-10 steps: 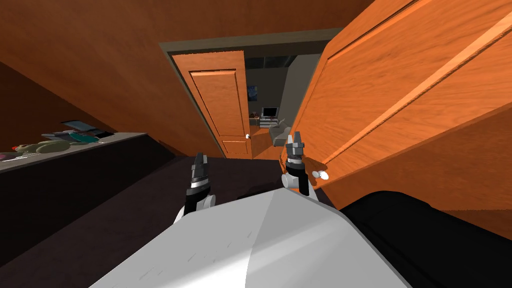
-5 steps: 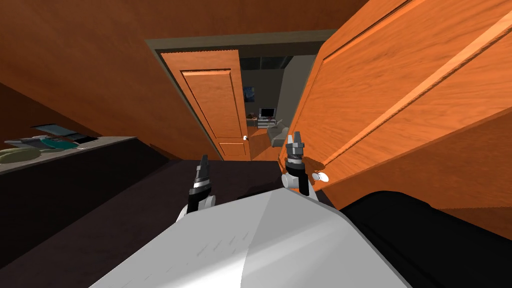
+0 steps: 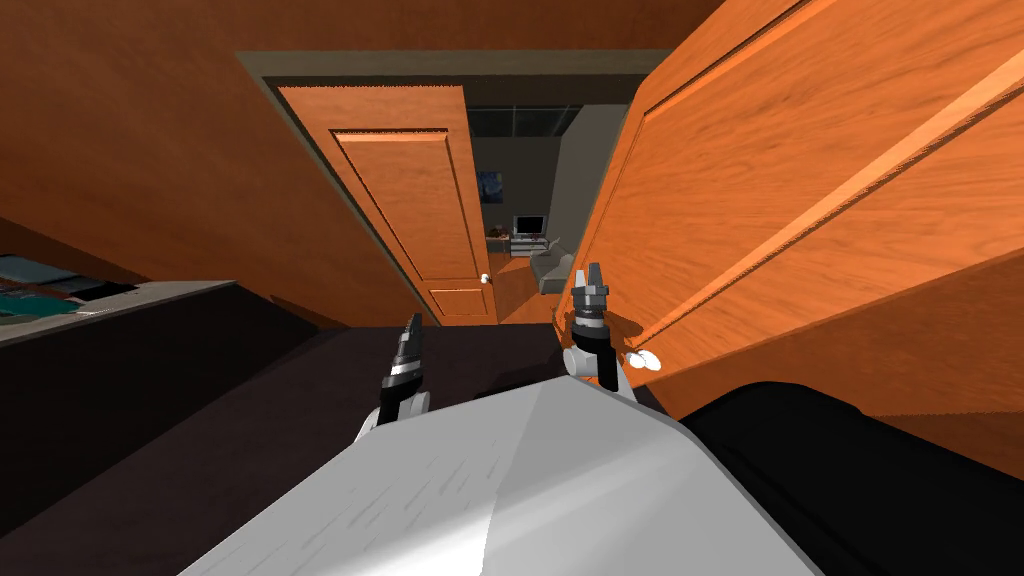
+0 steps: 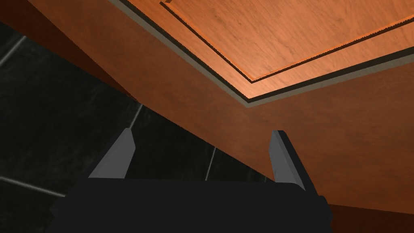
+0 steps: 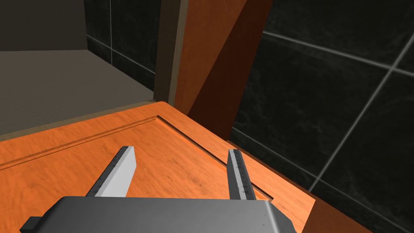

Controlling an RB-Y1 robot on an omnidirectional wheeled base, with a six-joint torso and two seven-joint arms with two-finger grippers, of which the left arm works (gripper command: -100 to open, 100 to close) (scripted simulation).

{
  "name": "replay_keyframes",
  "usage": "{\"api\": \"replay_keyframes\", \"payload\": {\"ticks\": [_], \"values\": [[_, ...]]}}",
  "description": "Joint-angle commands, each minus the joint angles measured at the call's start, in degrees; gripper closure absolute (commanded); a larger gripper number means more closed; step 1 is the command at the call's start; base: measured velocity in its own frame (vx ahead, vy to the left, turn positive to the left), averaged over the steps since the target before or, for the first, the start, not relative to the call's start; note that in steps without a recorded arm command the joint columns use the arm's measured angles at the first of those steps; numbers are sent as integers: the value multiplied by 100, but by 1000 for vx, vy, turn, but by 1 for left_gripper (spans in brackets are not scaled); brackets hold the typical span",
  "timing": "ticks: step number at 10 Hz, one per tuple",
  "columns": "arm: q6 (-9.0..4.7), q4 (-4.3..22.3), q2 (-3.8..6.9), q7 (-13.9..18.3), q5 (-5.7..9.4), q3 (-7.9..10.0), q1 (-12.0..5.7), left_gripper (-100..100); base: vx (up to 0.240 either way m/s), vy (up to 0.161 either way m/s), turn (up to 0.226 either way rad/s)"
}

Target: Pull the door open

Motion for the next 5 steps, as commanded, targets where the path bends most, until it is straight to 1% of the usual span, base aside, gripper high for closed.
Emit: {"api": "replay_keyframes", "payload": {"ticks": [1, 3, 4, 5], "values": [[-44, 244, -4, -234, -54, 44, -73, -100, 103, -33, -77], [-83, 530, 17, -489, -106, 120, -161, -100, 109, -28, -88], [-83, 536, 17, -489, -106, 120, -161, -100, 66, -10, -23], [-103, 682, 27, -617, -131, 159, -206, -100, 58, -10, -49]]}}
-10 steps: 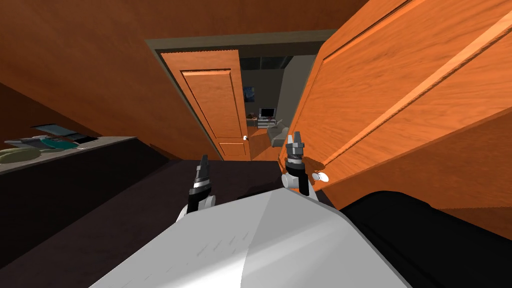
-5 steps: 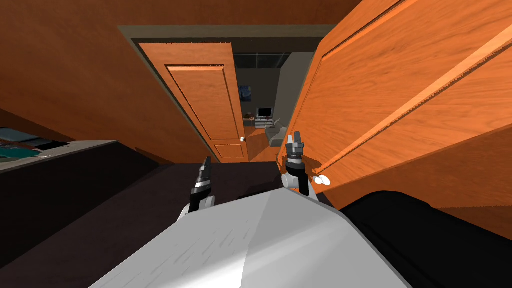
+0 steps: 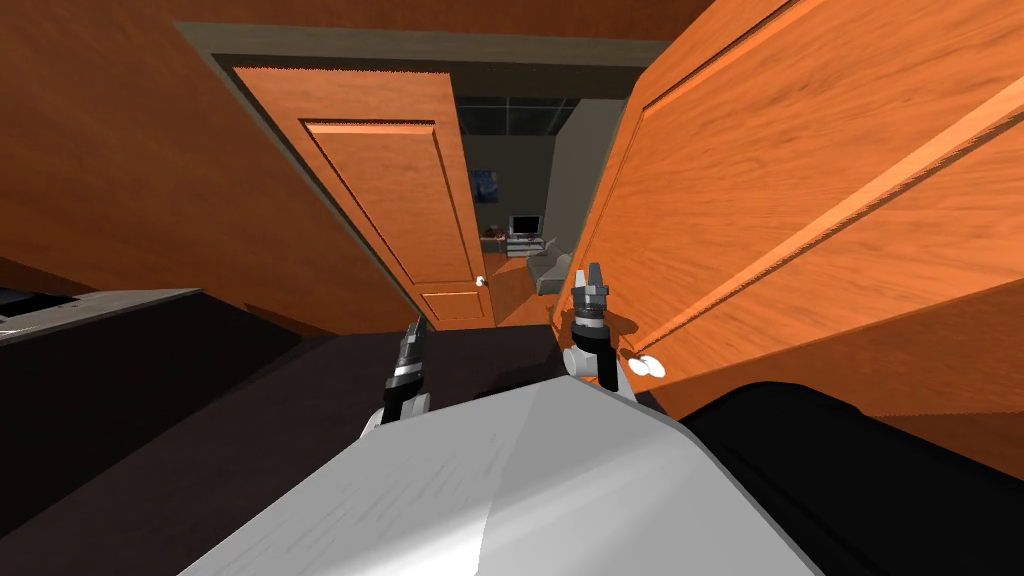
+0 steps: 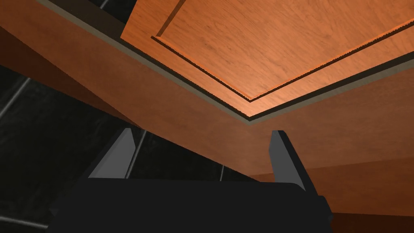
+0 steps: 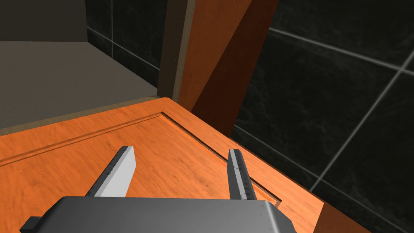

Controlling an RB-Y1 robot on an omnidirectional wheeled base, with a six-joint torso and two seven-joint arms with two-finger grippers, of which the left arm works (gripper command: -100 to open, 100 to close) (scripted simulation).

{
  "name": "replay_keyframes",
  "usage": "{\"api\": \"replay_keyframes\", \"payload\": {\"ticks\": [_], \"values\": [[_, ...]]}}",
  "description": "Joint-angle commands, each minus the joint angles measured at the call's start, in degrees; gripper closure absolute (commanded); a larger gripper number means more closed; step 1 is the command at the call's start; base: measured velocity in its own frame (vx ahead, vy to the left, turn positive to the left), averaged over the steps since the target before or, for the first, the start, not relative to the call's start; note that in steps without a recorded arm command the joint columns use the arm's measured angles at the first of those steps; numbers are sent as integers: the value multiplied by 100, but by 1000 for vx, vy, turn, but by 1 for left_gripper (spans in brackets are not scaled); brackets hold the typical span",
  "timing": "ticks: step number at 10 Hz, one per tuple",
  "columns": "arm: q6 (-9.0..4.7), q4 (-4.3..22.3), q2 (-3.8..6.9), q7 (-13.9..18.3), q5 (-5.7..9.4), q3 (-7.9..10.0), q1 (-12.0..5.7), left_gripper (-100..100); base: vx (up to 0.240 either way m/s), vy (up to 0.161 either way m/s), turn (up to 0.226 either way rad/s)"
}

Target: Pull the door open

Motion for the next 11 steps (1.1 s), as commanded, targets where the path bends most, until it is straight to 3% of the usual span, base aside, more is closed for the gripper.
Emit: {"api": "replay_keyframes", "payload": {"ticks": [1, 11], "values": [[-37, 270, 14, -207, -38, 66, -104, -100, 80, -17, -84], [-238, 1766, 63, -1518, -303, 460, -556, -100, 108, -21, -93]]}}
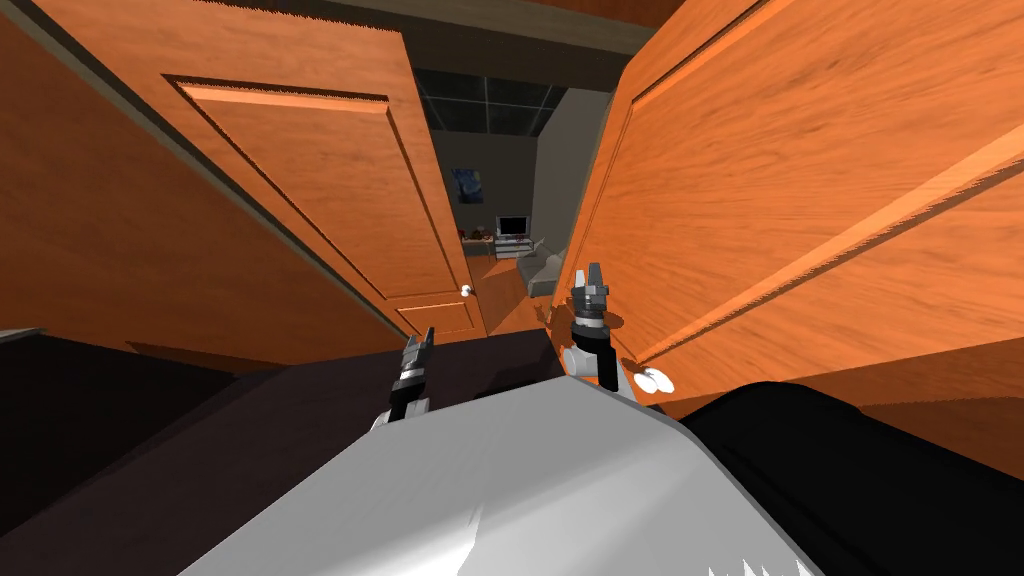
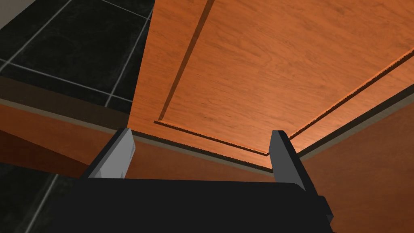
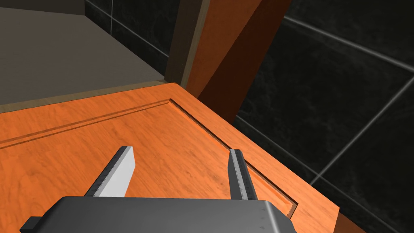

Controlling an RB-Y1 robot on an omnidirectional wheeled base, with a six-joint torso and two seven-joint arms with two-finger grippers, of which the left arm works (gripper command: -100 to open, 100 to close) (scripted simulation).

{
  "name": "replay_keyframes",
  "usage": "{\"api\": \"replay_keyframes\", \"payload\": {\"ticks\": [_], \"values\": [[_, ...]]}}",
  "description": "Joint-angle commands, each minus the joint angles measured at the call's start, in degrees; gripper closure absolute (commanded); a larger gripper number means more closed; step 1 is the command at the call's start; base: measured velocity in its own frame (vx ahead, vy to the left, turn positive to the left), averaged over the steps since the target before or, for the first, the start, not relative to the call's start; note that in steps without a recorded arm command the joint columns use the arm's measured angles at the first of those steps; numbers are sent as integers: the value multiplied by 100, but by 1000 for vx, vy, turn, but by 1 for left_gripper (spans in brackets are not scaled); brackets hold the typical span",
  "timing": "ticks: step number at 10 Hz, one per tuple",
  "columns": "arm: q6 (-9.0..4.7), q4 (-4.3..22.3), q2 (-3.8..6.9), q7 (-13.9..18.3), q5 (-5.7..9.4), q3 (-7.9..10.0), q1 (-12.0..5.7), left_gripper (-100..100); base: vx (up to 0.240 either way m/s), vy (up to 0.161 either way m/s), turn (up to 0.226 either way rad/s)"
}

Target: Pull the door open

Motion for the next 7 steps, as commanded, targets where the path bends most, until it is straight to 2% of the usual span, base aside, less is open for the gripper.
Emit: {"api": "replay_keyframes", "payload": {"ticks": [1, 5, 6, 7], "values": [[-31, 218, -18, -231, -49, 54, -58, -100, 101, -7, -77], [-107, 788, -19, -730, -150, 204, -230, -100, 107, -9, -82], [-107, 788, -19, -730, -150, 204, -230, -100, 69, -3, -31], [-126, 925, -21, -850, -174, 240, -271, -100, 59, -12, -49]]}}
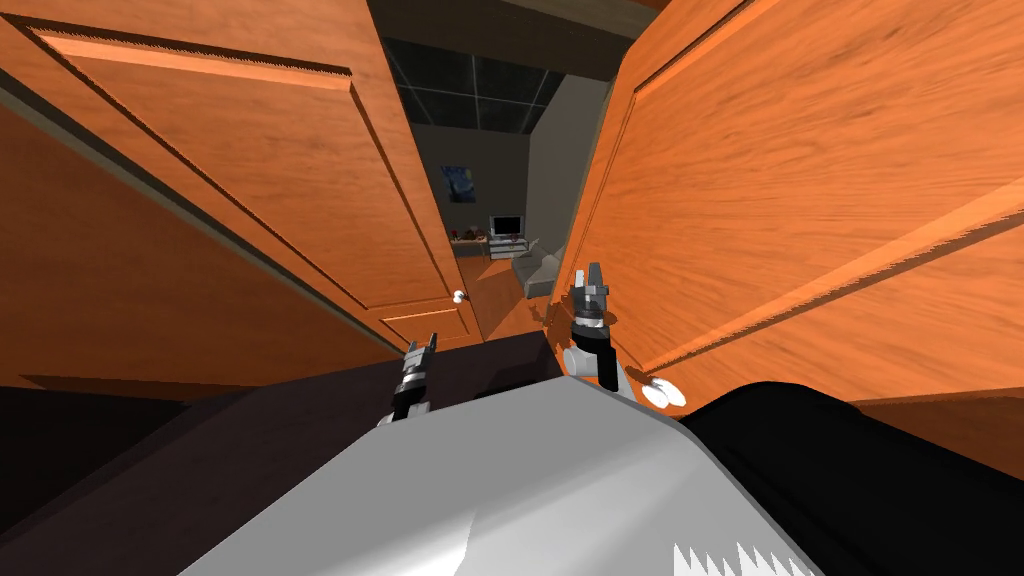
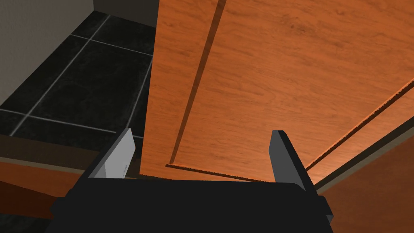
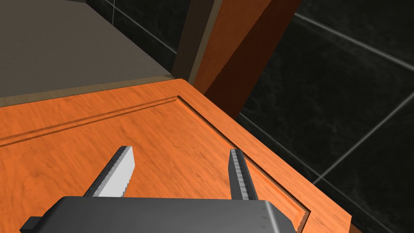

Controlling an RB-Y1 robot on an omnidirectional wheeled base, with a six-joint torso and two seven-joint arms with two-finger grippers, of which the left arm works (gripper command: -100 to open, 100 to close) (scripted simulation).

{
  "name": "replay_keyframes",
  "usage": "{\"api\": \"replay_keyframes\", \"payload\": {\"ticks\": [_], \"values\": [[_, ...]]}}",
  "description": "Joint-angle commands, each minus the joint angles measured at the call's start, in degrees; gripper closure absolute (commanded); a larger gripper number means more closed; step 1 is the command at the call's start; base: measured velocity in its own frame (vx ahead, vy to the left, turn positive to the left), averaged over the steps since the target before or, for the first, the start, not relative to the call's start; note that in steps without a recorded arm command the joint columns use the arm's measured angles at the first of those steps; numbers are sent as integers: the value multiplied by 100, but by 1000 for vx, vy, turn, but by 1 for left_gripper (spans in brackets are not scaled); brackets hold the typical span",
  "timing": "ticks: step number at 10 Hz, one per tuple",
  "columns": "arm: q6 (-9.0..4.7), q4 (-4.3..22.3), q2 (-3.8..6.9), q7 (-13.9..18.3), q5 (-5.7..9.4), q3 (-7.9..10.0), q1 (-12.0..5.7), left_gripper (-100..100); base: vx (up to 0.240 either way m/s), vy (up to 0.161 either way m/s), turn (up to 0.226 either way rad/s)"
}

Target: Pull the door open

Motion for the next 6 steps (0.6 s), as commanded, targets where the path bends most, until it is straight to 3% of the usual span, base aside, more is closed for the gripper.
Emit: {"api": "replay_keyframes", "payload": {"ticks": [1, 6], "values": [[-33, 220, -6, -194, -37, 56, -71, -100, 84, -17, -91], [-118, 853, -25, -749, -149, 222, -262, -100, 102, -1, -79]]}}
